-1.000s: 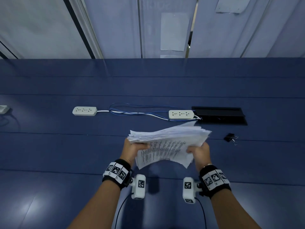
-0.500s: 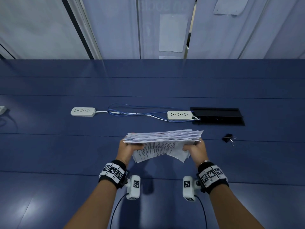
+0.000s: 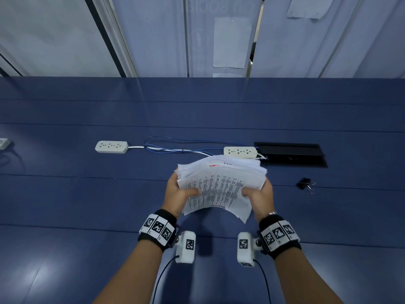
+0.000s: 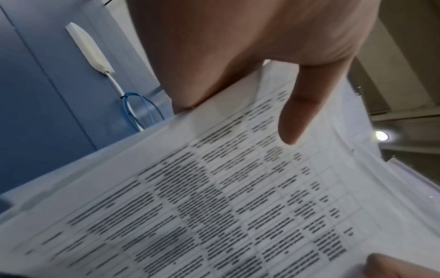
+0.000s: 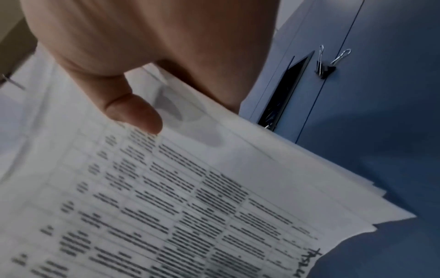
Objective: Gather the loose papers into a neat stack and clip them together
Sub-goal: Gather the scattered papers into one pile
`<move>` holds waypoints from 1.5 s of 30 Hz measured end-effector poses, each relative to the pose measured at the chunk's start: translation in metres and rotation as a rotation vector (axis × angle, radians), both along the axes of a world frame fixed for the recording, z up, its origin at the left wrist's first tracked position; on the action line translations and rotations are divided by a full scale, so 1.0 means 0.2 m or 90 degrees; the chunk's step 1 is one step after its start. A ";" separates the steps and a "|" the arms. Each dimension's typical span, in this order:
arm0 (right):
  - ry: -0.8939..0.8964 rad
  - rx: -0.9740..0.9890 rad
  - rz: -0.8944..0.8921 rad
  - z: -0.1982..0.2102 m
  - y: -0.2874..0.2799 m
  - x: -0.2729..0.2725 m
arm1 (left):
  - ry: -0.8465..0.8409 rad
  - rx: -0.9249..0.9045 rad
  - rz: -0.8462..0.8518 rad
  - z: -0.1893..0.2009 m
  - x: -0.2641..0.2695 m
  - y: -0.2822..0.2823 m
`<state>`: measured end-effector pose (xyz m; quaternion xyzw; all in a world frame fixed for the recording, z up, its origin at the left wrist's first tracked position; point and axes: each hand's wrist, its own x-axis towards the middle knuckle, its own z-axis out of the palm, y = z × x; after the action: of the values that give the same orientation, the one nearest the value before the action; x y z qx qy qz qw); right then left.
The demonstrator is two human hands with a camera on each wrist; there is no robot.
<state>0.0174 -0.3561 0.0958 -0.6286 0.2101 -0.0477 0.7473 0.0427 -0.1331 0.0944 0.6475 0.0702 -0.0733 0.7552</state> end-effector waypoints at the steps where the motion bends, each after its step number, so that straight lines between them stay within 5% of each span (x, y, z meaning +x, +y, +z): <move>1: -0.019 0.009 -0.006 0.01 -0.01 0.00 | -0.012 -0.008 0.004 0.01 0.00 0.00; 9: 0.080 -0.036 0.040 -0.08 -0.03 0.01 | 0.065 0.015 0.000 -0.11 0.02 0.03; 17: 0.036 0.000 -0.043 -0.05 -0.04 0.03 | 0.068 -0.018 0.025 -0.09 0.04 0.03; 25: 0.203 -0.061 0.069 -0.24 -0.04 -0.01 | 0.163 0.085 -0.032 -0.23 0.00 0.02; 31: 0.131 0.057 -0.048 -0.21 -0.02 -0.04 | 0.159 0.042 0.008 -0.22 0.00 0.02; 35: 0.122 0.001 -0.006 -0.23 -0.01 -0.08 | 0.168 0.099 0.007 -0.25 -0.03 0.04; 45: 0.129 -0.088 0.144 -0.19 -0.10 -0.01 | 0.063 0.218 -0.068 0.07 0.15 0.10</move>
<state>0.0161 -0.3763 0.0588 -0.7000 0.2082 0.0860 0.6777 0.0718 -0.1130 0.1079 0.7649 0.0838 -0.1322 0.6249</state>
